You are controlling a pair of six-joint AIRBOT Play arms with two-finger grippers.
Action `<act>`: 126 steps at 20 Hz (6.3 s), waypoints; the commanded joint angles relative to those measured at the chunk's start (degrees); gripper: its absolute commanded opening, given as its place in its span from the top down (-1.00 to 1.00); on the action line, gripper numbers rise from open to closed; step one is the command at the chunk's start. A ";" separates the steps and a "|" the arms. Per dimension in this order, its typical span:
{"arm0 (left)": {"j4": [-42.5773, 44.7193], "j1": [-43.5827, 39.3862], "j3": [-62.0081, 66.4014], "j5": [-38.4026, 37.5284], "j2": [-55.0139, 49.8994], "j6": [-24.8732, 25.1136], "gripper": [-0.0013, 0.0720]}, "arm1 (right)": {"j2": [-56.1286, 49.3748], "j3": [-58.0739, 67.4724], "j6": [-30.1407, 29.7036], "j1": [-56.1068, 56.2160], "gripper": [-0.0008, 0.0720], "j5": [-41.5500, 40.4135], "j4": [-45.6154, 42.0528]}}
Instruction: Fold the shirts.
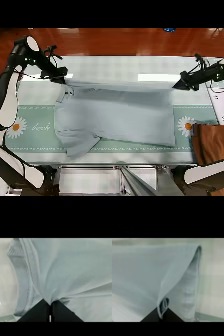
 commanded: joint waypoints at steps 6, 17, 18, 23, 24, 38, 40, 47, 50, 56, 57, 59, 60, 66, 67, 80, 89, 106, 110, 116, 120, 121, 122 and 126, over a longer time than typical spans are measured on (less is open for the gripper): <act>-0.31 0.57 -4.72 -6.25 -0.20 2.75 0.91 | -0.02 -6.40 -0.20 -0.04 0.91 2.43 -4.44; 0.15 3.17 -10.75 -11.41 9.25 -0.28 -0.41 | 11.02 -8.31 3.89 -2.21 -0.16 2.54 -8.57; 0.35 4.37 -14.99 -9.57 13.22 0.02 -0.41 | 14.14 -11.28 3.91 -3.34 -0.16 0.52 -8.15; -1.66 18.29 -49.77 1.88 36.74 -0.44 -0.41 | 33.48 -39.19 -3.72 -7.74 -0.16 -11.58 4.17; -3.48 22.49 -57.11 3.69 41.18 -1.64 -0.41 | 37.07 -44.24 -4.68 -7.65 -0.16 -12.90 6.43; -27.36 26.73 -85.64 16.39 51.93 6.78 -0.41 | 47.80 -57.35 -9.42 -7.67 -0.16 -11.89 22.10; -27.74 21.73 -85.72 20.59 50.21 6.58 -0.41 | 47.80 -57.31 -9.46 -7.69 -0.16 -11.87 25.46; -27.74 17.16 -85.42 23.08 45.33 9.46 0.91 | 47.80 -53.37 -5.95 -23.89 -0.16 -2.58 14.23; -27.69 17.16 -85.20 22.05 45.33 10.25 0.91 | 47.78 -56.76 4.42 -23.71 -0.14 1.99 -3.41; -27.93 17.16 -85.20 22.75 45.33 10.10 0.91 | 47.56 -62.51 7.39 -16.55 -0.14 0.15 -14.36; -27.96 17.14 -85.20 22.77 45.33 10.08 0.91 | 47.28 -62.51 7.39 -16.52 -0.14 0.02 -14.34; -27.96 17.14 -85.20 22.80 45.33 10.10 0.91 | 46.14 -62.51 7.45 -16.52 -0.14 -0.92 -14.03; -27.96 17.14 -85.20 22.80 45.33 10.10 0.91 | 45.24 -62.51 7.41 -16.52 -0.14 -1.77 -13.09; -27.96 17.03 -85.20 23.39 45.33 10.45 0.91 | 39.50 -62.51 8.31 -10.29 -0.14 -10.51 -7.93; -27.96 17.03 -85.20 23.37 45.33 10.45 0.91 | 38.45 -62.51 8.66 -8.79 -0.14 -12.52 -6.34; -30.80 17.16 -67.65 19.89 45.03 12.20 0.91 | 37.46 -48.85 -3.45 -6.99 0.91 -7.98 8.04; -40.39 11.82 -41.20 22.27 21.62 13.64 0.91 | 24.83 -37.29 -5.77 -6.95 0.91 -12.11 14.80; -39.87 8.61 -18.23 13.75 1.42 7.80 0.04 | 10.60 -26.18 -9.03 -2.93 -0.16 -23.54 24.76; -36.76 15.63 -17.14 6.64 8.35 4.87 0.04 | 11.93 -18.84 -7.58 -10.25 -0.16 -10.82 24.70; -26.95 16.87 -26.01 16.17 34.51 9.20 0.04 | 21.38 -20.85 -3.06 -25.22 -0.16 -9.66 10.23; -23.67 7.58 -45.03 25.99 50.12 9.31 0.03 | 22.29 -34.40 -1.36 -23.54 -0.16 -19.61 11.02; -23.28 5.09 -49.22 28.00 51.89 9.29 0.03 | 21.68 -36.54 -2.38 -22.40 -0.16 -21.75 13.11; -23.06 3.26 -52.24 29.16 52.35 8.68 0.03 | 20.31 -37.38 -2.99 -20.74 -0.16 -22.58 13.90; -23.10 -0.50 -58.18 29.83 49.68 6.95 0.04 | 13.31 -37.03 -5.31 -13.60 -0.16 -22.80 20.00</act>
